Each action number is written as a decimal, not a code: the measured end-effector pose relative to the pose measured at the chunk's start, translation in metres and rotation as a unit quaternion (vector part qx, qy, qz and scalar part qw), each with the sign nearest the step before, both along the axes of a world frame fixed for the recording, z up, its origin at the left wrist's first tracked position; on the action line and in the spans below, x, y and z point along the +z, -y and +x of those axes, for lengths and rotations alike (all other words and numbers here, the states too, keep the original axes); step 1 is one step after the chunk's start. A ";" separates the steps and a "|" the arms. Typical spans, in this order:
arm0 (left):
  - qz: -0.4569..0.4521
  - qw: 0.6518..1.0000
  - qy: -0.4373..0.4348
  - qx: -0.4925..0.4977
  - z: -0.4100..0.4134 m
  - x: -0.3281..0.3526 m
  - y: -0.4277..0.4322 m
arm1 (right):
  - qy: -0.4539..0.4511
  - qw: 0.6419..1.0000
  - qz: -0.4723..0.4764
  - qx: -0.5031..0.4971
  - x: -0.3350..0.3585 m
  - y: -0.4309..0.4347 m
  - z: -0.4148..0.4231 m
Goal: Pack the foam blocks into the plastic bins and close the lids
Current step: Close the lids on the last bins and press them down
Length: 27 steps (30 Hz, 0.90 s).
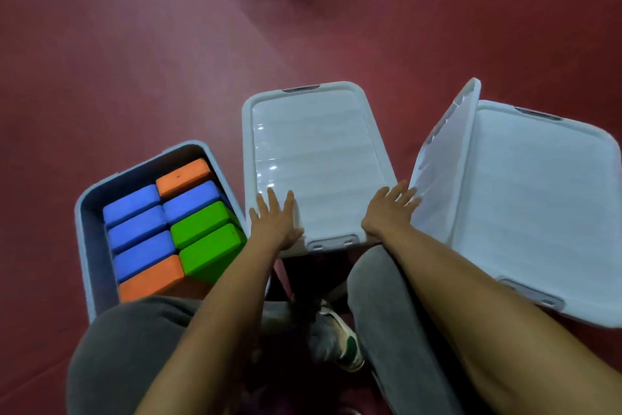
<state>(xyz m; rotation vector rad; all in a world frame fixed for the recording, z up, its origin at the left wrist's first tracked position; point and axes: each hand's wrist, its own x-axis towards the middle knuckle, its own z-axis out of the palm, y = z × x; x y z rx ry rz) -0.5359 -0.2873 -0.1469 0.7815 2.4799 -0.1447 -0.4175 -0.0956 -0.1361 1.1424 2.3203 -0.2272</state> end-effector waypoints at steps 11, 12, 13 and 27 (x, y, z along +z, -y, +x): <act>0.104 0.975 0.077 -0.180 0.068 0.017 -0.185 | 0.011 0.979 0.206 -0.001 0.022 -0.069 0.034; 0.101 0.972 0.069 -0.199 0.071 0.017 -0.193 | 0.004 0.980 0.200 -0.011 0.022 -0.075 0.038; 0.096 0.970 0.066 -0.212 0.074 0.019 -0.201 | -0.007 0.982 0.188 -0.032 0.021 -0.080 0.043; 0.277 0.822 0.483 0.122 0.108 0.112 -0.221 | -0.408 0.890 -0.057 -0.195 0.100 -0.093 0.066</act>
